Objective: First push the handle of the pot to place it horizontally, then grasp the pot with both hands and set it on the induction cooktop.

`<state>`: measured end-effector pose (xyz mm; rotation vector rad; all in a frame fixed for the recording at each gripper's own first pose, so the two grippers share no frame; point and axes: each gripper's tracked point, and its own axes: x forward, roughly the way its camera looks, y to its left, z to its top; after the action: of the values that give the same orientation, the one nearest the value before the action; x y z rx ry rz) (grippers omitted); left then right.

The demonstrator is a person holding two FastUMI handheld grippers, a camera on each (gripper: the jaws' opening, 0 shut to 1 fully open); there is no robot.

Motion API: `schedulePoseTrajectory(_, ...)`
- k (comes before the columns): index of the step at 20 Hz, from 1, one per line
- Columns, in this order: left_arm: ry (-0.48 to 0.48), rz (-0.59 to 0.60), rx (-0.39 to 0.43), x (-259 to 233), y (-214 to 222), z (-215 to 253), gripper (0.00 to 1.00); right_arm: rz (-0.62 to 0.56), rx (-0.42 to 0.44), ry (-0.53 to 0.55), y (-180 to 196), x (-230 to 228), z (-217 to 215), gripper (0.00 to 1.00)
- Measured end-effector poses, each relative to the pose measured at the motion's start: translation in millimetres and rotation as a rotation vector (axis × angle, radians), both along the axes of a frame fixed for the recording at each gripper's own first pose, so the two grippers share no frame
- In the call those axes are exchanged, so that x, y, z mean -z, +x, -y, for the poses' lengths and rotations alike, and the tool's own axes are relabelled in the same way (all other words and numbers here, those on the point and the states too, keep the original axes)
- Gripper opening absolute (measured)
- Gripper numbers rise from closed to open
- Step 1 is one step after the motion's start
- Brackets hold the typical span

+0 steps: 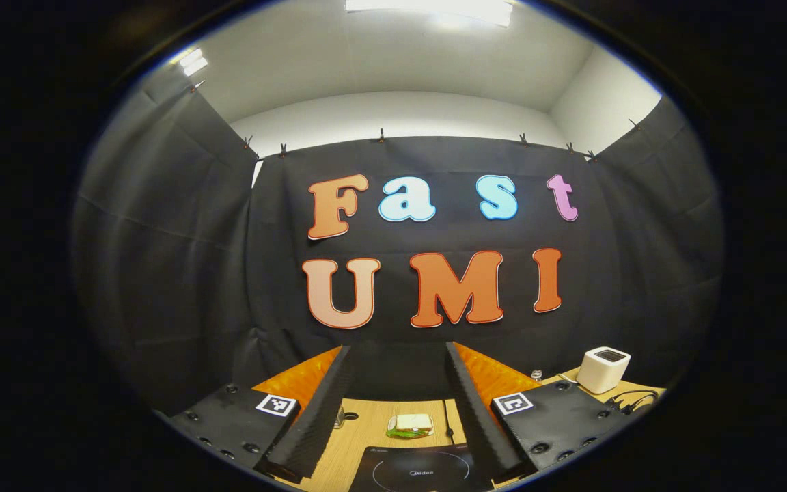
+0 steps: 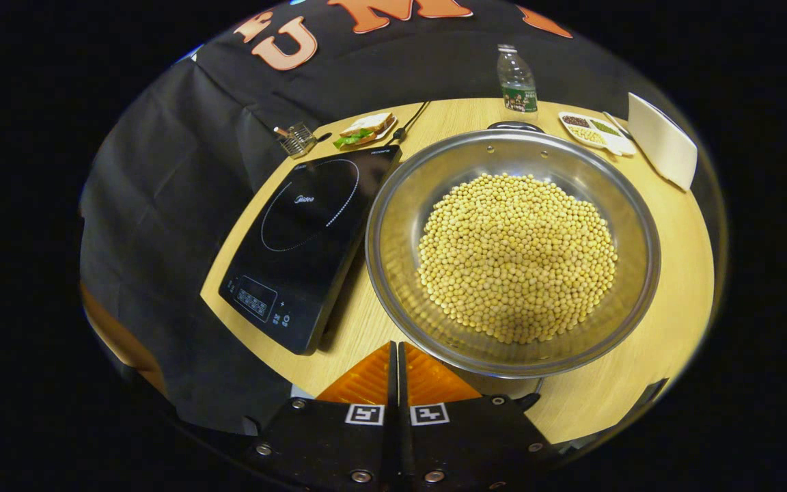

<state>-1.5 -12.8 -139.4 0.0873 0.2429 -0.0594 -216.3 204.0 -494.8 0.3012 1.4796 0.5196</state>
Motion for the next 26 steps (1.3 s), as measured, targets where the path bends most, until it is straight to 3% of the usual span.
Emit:
schedulePoseTrajectory(11,-0.008,-0.019,0.021,10.2,4.5,24.2,0.88,-0.031,-0.012,-0.031,-8.6,16.4,34.8,0.0)
schedulePoseTrajectory(26,-0.042,-0.063,0.037,34.3,20.9,42.2,0.89,-0.024,0.095,-0.137,21.0,36.0,115.2,0.0)
